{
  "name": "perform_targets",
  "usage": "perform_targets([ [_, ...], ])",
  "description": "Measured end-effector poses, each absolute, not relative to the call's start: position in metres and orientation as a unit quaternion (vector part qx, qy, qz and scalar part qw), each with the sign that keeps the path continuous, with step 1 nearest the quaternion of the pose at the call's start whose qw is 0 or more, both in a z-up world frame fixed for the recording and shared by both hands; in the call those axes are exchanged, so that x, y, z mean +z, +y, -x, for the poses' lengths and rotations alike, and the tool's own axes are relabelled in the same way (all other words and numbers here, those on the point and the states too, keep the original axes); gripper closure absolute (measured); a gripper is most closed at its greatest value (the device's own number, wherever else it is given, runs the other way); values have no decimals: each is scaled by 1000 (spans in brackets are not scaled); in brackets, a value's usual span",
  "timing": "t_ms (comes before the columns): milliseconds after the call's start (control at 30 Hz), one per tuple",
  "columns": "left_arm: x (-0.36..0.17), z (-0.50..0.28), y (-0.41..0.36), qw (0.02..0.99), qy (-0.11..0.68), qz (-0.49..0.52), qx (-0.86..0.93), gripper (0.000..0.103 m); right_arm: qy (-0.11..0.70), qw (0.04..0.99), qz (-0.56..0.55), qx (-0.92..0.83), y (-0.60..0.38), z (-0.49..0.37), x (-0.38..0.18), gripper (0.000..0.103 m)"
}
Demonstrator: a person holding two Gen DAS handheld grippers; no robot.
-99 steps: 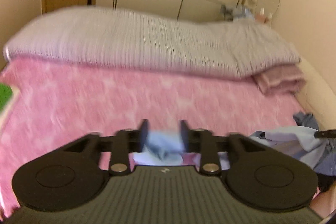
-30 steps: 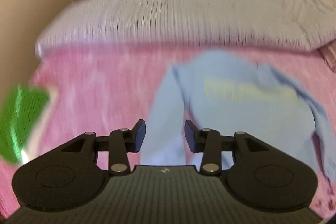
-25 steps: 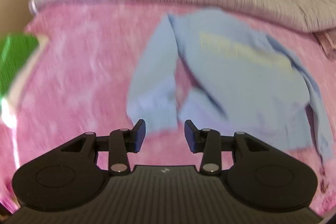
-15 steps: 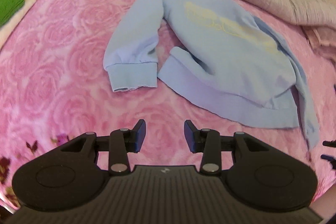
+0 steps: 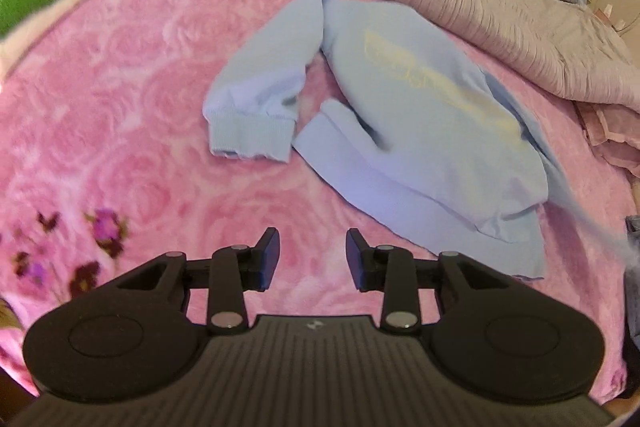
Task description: Fold clothes
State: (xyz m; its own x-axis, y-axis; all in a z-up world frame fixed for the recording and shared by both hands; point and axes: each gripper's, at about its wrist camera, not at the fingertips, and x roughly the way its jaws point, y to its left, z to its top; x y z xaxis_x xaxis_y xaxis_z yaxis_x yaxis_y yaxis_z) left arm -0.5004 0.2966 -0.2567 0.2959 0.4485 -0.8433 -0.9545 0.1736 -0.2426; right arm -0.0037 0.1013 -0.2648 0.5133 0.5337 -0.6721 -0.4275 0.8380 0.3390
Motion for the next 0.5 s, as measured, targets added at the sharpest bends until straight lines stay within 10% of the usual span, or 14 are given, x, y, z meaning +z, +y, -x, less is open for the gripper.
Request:
perform_targets([
  [167, -265, 509, 302, 678, 314, 405, 526, 69, 427, 883, -41, 187, 89, -58, -247, 90],
  [300, -282, 518, 316, 660, 290, 438, 537, 64, 468, 858, -94, 187, 67, -44, -257, 54],
  [500, -313, 520, 353, 652, 293, 434, 548, 60, 575, 785, -53, 225, 74, 39, -316, 53],
])
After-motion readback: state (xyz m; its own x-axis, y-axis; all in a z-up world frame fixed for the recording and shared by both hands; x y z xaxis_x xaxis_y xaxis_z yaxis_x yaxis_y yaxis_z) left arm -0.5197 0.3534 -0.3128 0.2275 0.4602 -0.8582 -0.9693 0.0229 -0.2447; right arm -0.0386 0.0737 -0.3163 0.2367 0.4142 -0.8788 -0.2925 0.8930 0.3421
